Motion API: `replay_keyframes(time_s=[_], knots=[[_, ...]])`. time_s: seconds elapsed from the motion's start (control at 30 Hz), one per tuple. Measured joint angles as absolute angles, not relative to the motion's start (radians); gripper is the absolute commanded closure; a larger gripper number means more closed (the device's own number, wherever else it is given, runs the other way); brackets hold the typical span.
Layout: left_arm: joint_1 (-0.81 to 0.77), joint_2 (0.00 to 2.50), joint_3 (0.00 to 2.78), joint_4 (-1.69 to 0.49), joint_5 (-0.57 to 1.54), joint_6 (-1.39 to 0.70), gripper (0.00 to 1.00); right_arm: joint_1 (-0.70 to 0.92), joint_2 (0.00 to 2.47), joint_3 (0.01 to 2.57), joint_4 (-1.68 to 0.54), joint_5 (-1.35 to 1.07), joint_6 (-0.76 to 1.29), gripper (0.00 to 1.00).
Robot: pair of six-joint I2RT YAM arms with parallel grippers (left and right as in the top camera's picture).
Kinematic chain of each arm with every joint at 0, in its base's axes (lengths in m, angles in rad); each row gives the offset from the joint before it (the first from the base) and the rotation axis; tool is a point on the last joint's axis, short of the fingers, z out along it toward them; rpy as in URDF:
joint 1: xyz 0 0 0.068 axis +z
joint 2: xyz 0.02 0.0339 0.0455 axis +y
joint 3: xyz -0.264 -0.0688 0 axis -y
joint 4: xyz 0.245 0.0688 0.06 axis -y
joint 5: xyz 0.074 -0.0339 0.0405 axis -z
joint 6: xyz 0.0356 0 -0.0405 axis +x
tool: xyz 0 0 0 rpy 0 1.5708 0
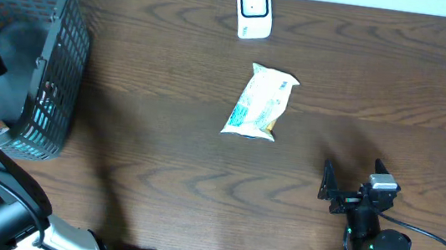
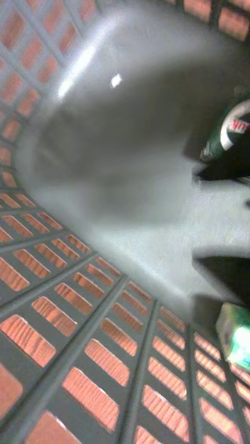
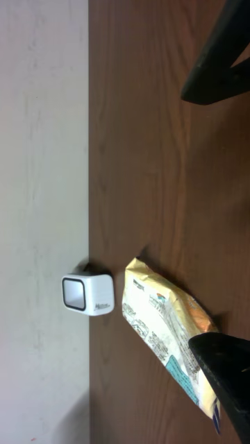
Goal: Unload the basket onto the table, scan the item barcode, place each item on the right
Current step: 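Reach into the basket and grasp the green wipes pack with left gripper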
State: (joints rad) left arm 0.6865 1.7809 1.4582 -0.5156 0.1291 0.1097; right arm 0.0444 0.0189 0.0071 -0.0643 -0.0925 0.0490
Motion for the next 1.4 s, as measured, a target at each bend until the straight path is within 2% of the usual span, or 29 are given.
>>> replay_keyframes(time_s=[0.07, 0.17, 0.5, 0.8, 0.83, 0.87, 0.9, 1.13, 1.4], knots=[[0.686, 1.780, 1.459, -0.613, 0.137, 0.147, 0.35, 0.044, 0.019, 0.007, -0.064, -0.093, 0.049, 0.01], [0.686, 1.784, 1.442, -0.706, 0.145, 0.230, 0.28, 0.044, 0.019, 0.007, -0.064, -0.093, 0.049, 0.01], [0.686, 1.824, 1.330, -0.812, 0.203, 0.368, 0.28, 0.044, 0.019, 0.007, -0.064, -0.093, 0.049, 0.01], [0.686, 1.842, 1.265, -0.776, 0.211, 0.443, 0.46, 0.044, 0.019, 0.007, -0.064, -0.093, 0.049, 0.01], [0.686, 1.847, 1.264, -0.772, 0.210, 0.444, 0.61, 0.044, 0.019, 0.007, -0.064, -0.093, 0.049, 0.01], [0.686, 1.861, 1.262, -0.760, 0.207, 0.448, 0.82, 0.044, 0.019, 0.007, -0.064, -0.093, 0.049, 0.01], [0.686, 1.861, 1.259, -0.745, 0.201, 0.448, 0.92, 0.044, 0.019, 0.007, -0.064, -0.093, 0.049, 0.01], [0.686, 1.857, 1.258, -0.634, 0.169, 0.423, 0.93, 0.044, 0.019, 0.007, -0.064, -0.093, 0.049, 0.01], [0.686, 1.843, 1.285, -0.470, 0.184, 0.149, 0.93, 0.044, 0.019, 0.007, -0.064, -0.093, 0.049, 0.01]])
